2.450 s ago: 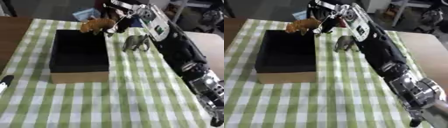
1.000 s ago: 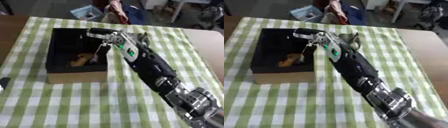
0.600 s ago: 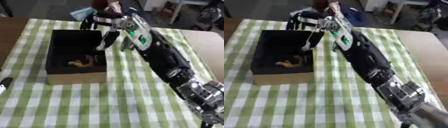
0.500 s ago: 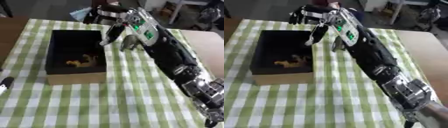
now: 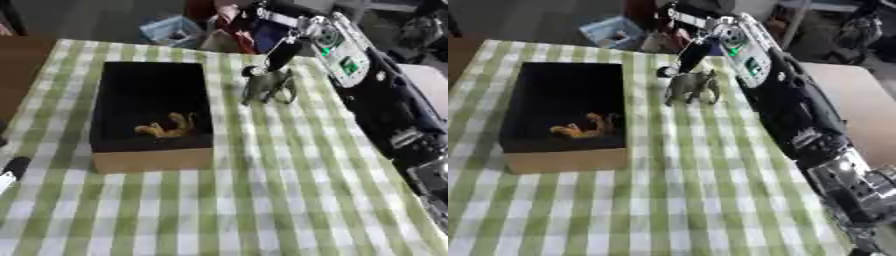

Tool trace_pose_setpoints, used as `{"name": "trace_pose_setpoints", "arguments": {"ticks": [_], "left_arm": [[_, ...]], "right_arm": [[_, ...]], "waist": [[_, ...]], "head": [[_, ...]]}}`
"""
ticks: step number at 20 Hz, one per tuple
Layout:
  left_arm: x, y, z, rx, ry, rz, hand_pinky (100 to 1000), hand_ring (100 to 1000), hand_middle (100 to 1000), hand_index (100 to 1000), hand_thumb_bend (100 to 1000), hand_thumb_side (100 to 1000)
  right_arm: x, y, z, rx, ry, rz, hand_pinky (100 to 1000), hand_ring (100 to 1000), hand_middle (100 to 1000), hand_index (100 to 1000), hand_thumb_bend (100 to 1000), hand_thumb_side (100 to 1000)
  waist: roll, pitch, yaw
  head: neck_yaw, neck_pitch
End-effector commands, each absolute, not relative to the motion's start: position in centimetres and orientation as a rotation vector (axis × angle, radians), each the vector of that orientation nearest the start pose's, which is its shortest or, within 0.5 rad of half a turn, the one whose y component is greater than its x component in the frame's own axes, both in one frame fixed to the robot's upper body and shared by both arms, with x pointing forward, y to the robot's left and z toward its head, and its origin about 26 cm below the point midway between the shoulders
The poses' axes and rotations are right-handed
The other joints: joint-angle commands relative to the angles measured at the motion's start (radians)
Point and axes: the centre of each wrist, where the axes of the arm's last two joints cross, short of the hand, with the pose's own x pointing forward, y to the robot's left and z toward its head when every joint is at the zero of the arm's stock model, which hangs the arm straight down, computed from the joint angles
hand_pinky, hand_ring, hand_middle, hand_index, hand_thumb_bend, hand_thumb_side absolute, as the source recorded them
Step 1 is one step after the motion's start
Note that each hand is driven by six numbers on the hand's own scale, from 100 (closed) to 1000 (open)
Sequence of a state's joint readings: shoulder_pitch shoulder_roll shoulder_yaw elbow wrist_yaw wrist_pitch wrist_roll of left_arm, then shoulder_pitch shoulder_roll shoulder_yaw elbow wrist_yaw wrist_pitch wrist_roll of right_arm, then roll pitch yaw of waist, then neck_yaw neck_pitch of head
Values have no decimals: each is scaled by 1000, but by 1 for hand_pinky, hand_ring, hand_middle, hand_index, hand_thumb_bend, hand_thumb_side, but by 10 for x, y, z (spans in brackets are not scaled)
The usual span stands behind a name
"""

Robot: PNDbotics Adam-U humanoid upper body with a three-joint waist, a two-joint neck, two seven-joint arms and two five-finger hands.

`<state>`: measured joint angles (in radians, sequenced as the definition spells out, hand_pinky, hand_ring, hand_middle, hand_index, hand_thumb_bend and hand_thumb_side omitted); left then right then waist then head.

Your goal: Pick up objects on the table and place them in the box.

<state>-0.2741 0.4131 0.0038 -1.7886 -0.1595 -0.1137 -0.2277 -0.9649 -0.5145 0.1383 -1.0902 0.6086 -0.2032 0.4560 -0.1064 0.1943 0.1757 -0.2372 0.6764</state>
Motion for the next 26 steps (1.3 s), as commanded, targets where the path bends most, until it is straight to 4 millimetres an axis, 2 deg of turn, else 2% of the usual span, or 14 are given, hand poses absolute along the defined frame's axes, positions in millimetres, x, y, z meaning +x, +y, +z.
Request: {"name": "trace_pose_setpoints", "arguments": {"ticks": [1,5,13,26], "left_arm": [[324,299,169,320,-2070,-792,701,598,623,732,421,100],[324,299,169,320,-2073,-793,701,598,623,732,420,100],[325,296,172,314,-2084,-798,701,597,623,732,420,100],[326,294,174,314,-2094,-799,702,597,624,732,417,100]], "right_arm": [[465,-313,265,-823,-1639,1310,720,803,743,832,530,100],[470,-328,250,-843,-1574,1249,722,805,742,832,528,100],[473,-343,227,-821,-1513,1216,725,809,737,833,495,100],[474,-350,205,-783,-1449,1209,724,799,702,808,461,100]], "waist": [[9,-11,-2],[10,-3,0],[10,13,15],[13,33,27]], "head": [[-2,-15],[-4,-18],[-10,-30],[-21,-45]]}}
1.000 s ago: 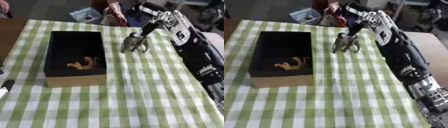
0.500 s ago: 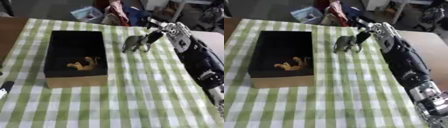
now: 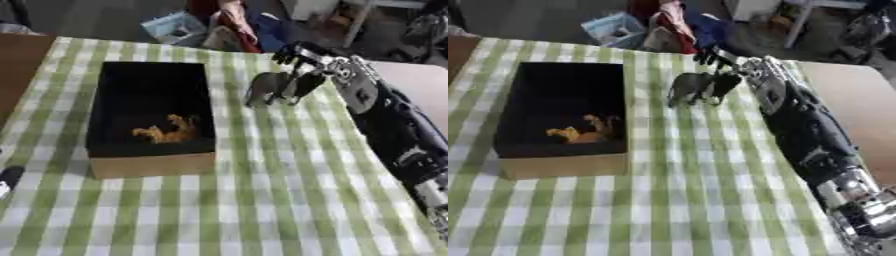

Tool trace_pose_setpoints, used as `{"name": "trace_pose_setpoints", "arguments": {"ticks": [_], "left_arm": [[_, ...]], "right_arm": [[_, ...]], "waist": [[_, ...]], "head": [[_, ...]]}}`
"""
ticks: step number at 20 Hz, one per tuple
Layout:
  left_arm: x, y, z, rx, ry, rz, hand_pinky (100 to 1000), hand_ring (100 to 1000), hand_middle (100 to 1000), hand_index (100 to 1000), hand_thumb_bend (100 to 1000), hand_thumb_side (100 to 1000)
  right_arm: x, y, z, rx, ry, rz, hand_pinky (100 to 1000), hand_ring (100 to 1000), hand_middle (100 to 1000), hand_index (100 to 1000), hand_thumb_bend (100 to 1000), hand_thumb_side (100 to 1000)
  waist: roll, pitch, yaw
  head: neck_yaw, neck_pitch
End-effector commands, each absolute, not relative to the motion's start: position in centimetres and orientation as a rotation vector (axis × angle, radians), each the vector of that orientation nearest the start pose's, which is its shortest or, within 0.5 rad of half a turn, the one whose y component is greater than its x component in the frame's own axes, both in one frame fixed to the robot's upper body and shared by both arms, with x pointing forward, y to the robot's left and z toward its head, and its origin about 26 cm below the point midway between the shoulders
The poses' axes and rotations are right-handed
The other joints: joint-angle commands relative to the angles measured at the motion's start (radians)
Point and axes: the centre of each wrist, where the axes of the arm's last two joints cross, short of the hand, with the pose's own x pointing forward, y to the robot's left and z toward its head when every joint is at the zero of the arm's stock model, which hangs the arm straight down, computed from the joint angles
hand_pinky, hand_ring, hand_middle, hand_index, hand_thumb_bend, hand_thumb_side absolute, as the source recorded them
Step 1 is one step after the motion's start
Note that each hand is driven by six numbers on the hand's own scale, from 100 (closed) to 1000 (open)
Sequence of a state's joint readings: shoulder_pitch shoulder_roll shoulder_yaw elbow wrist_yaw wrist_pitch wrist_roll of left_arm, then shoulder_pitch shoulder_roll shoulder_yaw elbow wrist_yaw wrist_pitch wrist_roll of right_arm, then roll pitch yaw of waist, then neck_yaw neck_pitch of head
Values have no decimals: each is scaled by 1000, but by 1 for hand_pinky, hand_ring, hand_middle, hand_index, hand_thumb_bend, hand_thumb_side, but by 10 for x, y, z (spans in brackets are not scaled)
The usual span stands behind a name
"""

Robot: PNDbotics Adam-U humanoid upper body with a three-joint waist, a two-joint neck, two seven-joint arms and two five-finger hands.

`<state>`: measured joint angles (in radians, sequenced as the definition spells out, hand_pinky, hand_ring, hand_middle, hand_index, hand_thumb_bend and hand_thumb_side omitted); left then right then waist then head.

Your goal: Pick up objects on the table and place them in the box.

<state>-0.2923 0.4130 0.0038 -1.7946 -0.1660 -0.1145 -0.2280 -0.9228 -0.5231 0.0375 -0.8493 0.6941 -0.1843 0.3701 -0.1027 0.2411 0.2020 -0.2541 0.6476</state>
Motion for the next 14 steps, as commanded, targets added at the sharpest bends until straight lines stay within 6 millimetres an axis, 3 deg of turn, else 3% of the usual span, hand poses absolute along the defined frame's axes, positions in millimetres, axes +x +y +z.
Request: {"name": "trace_pose_setpoints", "arguments": {"ticks": [1,14], "left_arm": [[326,294,174,314,-2094,-800,703,597,624,732,417,100],[326,294,174,314,-2097,-801,703,596,624,732,413,100]], "right_arm": [[474,-349,203,-776,-1442,1214,723,794,690,798,452,100],[475,-343,200,-754,-1452,1230,670,663,525,654,376,100]], "waist": [[9,-13,1],[12,-9,-2]], "head": [[-5,-16],[-8,-20]]}}
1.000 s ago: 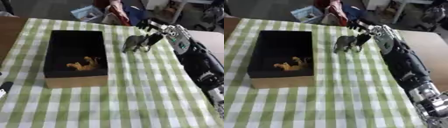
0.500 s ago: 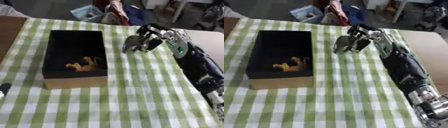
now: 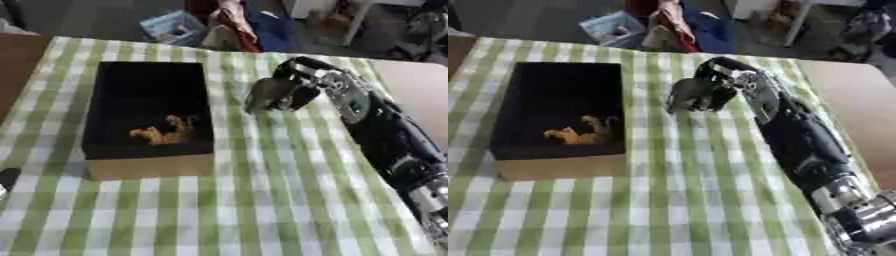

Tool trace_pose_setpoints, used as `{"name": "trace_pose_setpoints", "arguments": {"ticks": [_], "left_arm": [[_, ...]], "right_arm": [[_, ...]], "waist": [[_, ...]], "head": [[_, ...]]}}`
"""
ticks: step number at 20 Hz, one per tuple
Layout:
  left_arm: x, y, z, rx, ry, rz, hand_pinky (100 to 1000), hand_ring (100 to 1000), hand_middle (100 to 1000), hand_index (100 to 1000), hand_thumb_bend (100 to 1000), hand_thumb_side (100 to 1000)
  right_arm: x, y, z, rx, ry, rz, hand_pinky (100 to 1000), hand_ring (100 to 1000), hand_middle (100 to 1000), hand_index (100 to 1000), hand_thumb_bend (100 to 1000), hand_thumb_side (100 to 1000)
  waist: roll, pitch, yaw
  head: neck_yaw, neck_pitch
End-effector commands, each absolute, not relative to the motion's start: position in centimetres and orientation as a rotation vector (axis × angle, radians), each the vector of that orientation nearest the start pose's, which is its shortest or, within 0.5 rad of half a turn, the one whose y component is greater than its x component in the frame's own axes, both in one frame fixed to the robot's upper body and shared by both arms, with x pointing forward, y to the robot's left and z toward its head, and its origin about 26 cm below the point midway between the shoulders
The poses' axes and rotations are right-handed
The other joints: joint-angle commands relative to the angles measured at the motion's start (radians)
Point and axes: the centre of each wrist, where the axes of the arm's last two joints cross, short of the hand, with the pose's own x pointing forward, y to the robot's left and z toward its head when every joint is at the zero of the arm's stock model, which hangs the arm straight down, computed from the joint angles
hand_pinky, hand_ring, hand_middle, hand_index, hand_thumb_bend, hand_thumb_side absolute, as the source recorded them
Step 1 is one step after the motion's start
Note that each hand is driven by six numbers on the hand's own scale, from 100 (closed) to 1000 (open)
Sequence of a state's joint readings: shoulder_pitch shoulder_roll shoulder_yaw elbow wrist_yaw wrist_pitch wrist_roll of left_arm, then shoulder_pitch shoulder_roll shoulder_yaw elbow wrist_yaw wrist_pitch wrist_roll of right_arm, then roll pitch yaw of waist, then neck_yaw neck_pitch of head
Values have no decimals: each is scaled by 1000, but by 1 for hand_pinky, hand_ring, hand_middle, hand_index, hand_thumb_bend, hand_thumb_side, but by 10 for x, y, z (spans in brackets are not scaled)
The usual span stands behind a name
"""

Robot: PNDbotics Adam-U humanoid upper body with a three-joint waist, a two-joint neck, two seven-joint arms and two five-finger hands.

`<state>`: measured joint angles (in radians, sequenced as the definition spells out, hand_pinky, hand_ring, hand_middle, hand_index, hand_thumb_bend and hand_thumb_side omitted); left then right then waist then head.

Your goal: Pick up objects on the table and place them in the box.

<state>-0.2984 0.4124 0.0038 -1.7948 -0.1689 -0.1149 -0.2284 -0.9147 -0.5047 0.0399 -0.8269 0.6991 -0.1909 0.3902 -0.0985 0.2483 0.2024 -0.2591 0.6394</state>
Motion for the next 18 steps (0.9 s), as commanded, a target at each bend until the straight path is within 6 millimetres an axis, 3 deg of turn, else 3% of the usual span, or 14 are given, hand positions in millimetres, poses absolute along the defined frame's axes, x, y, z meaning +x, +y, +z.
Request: {"name": "trace_pose_setpoints", "arguments": {"ticks": [1,18], "left_arm": [[326,294,174,314,-2096,-801,703,596,625,732,412,100],[324,298,169,313,-2070,-801,704,595,626,732,405,100]], "right_arm": [[476,-342,202,-756,-1459,1230,660,638,503,633,365,100],[476,-310,257,-802,-1612,1347,649,605,477,603,351,110]], "waist": [[7,-18,-4],[-1,-66,-20]], "head": [[-3,-11],[1,1]]}}
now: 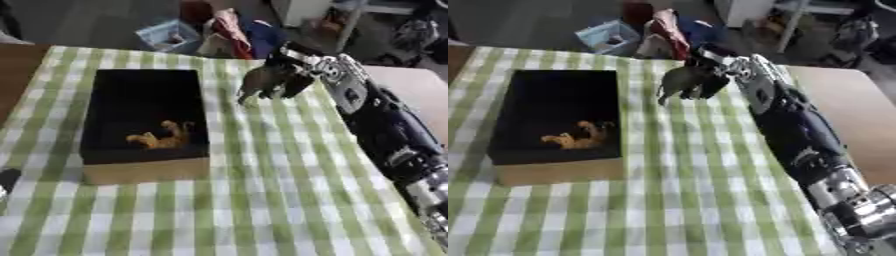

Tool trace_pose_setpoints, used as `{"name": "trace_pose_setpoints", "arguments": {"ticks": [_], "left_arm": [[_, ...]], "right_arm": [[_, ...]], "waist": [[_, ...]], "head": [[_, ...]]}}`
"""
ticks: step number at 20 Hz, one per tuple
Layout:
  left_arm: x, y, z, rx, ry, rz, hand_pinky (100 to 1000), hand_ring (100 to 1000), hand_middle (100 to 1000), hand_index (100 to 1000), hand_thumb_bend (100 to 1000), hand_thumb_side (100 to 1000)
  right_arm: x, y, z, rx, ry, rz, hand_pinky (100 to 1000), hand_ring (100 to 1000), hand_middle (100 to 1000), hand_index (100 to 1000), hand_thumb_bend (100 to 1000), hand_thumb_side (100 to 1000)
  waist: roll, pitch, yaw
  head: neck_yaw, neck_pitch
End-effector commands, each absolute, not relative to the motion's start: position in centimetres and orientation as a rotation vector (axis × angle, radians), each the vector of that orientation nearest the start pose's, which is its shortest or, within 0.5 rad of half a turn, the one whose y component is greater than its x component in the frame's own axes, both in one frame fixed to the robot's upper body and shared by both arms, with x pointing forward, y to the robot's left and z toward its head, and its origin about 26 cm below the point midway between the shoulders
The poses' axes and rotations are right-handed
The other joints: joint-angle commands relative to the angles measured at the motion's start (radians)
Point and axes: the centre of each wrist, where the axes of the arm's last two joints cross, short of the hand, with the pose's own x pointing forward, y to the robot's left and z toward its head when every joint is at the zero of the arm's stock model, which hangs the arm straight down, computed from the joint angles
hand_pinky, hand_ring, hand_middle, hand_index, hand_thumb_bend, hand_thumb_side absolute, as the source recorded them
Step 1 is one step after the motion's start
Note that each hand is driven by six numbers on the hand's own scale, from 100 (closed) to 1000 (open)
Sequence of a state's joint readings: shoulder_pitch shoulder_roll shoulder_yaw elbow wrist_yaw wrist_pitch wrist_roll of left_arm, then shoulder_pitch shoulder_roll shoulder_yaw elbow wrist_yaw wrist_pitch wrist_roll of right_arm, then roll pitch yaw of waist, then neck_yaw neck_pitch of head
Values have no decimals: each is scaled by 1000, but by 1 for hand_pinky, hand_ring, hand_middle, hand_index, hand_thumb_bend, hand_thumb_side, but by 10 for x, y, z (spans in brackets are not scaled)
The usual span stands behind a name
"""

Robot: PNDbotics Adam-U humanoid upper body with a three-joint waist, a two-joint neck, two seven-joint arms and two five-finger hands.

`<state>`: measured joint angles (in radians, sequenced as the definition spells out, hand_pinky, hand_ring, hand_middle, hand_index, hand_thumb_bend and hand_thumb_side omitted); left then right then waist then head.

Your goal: Pick up objects on the table and place them in the box.

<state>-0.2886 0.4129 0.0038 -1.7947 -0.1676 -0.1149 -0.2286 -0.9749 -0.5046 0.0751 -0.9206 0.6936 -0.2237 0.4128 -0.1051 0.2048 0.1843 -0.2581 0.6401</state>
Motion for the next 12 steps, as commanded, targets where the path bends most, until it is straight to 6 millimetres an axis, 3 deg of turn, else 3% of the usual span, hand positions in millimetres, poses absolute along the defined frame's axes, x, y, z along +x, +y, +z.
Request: {"name": "trace_pose_setpoints", "arguments": {"ticks": [1,12], "left_arm": [[324,298,168,313,-2068,-801,704,595,626,732,405,100],[324,299,165,303,-2053,-811,704,594,626,733,404,100]], "right_arm": [[476,-308,260,-804,-1619,1357,652,606,480,604,349,116],[477,-269,286,-773,-1720,1466,659,607,483,605,341,129]], "waist": [[5,-25,-1],[-4,-55,21]], "head": [[0,2],[-7,12]]}}
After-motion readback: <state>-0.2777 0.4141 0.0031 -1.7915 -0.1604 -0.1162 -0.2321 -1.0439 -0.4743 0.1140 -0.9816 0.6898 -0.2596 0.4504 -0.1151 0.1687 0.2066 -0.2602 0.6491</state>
